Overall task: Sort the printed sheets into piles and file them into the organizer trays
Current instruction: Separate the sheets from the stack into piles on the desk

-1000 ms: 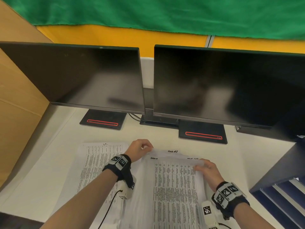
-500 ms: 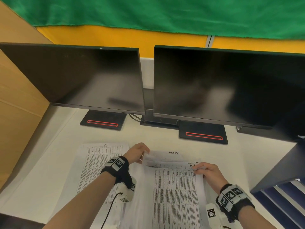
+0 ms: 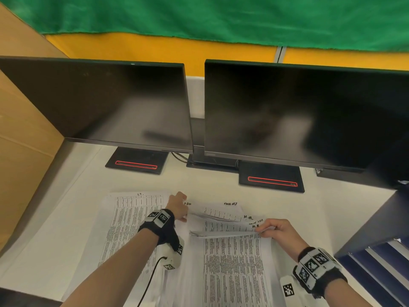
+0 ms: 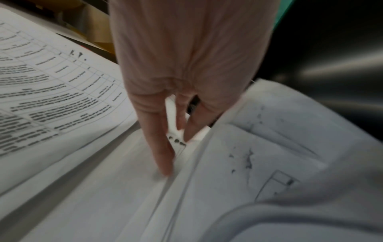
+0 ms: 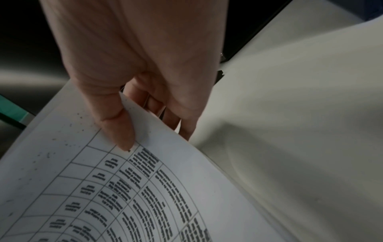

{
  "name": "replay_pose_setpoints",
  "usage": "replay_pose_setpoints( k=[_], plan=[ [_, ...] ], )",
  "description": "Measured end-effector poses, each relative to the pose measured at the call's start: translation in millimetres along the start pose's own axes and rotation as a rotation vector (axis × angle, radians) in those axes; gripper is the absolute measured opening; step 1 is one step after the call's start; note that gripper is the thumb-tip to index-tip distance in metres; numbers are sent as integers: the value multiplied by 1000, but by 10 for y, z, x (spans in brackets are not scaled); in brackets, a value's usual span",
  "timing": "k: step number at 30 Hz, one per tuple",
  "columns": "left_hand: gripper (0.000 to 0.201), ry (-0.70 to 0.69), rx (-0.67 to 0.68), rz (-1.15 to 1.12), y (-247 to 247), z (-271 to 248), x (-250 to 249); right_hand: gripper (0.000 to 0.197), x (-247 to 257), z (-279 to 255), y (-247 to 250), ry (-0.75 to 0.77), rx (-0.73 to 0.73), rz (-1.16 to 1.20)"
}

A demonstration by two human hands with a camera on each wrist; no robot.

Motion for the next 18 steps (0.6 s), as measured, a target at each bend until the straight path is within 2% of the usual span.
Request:
replay_pose_setpoints(
  k=[2, 5, 9, 13, 16, 18],
  plan=[
    [43, 6, -15, 3, 31, 19, 38, 16, -2, -3, 4, 0, -3, 2],
    [39, -57, -9, 27, 33, 18, 25, 14, -6, 5, 1, -3, -6, -9],
    [49, -155, -25, 117, 43, -60, -51, 10, -9, 5, 10, -13, -16, -11],
    [39, -281, -50, 261, 53, -163, -153, 11, -17, -2, 19, -24, -18, 0],
    [47, -308, -3, 291, 12, -176, -190, 12, -22, -6, 12, -33, -16, -3],
    [47, -326, -27, 321, 10, -183, -229, 12, -19, -3, 11, -39, -19, 3]
  ],
)
Point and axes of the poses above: each hand's wrist, its own z-axis towards the middle knuckle, its own y-axis out of the back of the hand, x = y × z, the point moved 6 cm from there along z, towards the middle knuckle, and after that the axes turned 13 degrees about x, right-handed, at the moved point
